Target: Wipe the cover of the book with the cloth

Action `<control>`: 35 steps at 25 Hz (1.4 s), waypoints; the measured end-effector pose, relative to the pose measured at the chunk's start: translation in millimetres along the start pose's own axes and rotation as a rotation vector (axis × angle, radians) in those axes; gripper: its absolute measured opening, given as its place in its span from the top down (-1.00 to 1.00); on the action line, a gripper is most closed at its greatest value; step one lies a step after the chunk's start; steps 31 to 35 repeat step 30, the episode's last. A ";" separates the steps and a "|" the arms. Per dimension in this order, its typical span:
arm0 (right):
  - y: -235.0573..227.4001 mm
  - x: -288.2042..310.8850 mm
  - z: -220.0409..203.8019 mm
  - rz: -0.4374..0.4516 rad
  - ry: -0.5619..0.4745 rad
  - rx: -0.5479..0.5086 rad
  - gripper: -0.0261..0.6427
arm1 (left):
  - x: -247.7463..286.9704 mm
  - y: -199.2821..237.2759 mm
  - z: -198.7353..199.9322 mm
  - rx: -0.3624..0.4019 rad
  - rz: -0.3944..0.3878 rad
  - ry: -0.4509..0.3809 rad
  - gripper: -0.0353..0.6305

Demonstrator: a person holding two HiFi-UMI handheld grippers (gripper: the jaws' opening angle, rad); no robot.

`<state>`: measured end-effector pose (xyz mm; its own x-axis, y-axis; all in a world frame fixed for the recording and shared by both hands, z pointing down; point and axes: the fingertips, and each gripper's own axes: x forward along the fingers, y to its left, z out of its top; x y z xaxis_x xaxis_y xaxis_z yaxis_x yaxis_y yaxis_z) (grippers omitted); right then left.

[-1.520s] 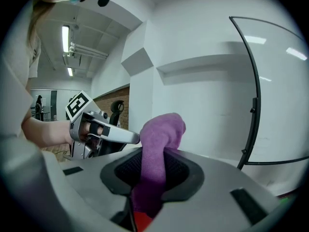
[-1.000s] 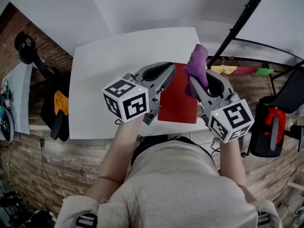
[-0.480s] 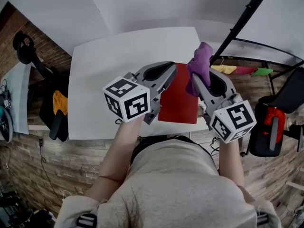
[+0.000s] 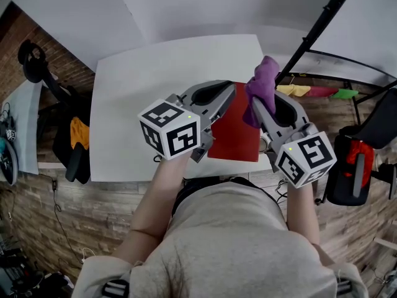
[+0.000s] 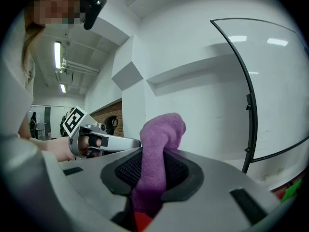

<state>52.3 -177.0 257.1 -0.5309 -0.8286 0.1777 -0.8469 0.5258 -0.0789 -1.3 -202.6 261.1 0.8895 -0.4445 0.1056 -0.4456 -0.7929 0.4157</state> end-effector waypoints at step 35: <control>-0.7 1.5 -24.9 -0.010 0.080 0.030 0.60 | -6.3 7.3 -22.0 -0.048 0.012 0.027 0.81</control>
